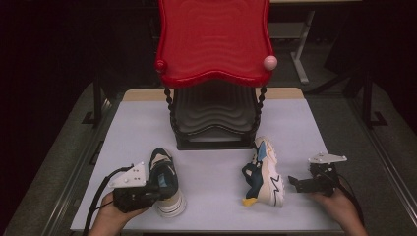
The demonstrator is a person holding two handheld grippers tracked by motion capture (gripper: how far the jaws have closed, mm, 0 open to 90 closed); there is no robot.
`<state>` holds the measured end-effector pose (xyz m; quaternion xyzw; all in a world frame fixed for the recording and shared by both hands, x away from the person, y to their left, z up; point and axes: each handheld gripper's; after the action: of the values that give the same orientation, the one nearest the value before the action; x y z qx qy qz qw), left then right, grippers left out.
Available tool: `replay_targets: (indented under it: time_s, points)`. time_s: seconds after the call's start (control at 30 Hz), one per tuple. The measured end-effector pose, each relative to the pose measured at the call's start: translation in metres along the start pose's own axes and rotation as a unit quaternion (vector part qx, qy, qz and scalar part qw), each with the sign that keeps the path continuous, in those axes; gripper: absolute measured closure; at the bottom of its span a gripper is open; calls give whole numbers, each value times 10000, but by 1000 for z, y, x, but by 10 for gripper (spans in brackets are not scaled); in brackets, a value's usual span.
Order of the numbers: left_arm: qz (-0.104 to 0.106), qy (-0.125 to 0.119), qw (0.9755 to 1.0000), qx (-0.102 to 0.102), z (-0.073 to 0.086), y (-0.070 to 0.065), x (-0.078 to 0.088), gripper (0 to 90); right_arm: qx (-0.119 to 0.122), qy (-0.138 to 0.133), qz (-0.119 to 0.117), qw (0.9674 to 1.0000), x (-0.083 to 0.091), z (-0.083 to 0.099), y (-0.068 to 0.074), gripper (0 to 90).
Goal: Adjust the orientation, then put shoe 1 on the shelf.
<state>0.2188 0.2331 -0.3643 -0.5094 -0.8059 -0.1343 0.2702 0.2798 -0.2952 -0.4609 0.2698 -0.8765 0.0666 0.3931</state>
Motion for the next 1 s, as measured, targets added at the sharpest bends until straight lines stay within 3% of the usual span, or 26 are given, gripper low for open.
replay_targets:
  time_s: [0.07, 0.23, 0.43, 0.57, 0.73, 1.0]
  points:
    - [41, -110, 9999, 83, 1, 1, 3, 806, -1, 1, 0, 10000, 0, 0, 0, 0]
    - [-110, -304, 9995, 55, -8, 6, 14, 698, 0, 1, 0, 10000, 0, 0, 0, 0]
    - [-308, -302, 9990, 141, -15, 21, 20, 583, -5, 5, -2, 10000, 0, 0, 0, 0]
    - [-556, -216, 9979, 259, -13, 41, 20, 570, -5, 6, -2, 10000, 0, 0, 0, 0]
    - [-667, -136, 9969, 385, -5, 60, 14, 548, -4, 5, -1, 10000, 0, 0, 0, 0]
    - [-654, 25, 9970, 415, 3, 68, 0, 556, -5, 5, -2, 10000, 0, 0, 0, 0]
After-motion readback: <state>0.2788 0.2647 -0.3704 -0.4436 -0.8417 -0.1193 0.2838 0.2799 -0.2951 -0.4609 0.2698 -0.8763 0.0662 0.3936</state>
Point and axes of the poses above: each handheld gripper's, and its own axes: x roughly backward along the jaws, z roughly out of its underside, y roughly to its left, and after that the axes turned 6 degrees about -z, right-handed
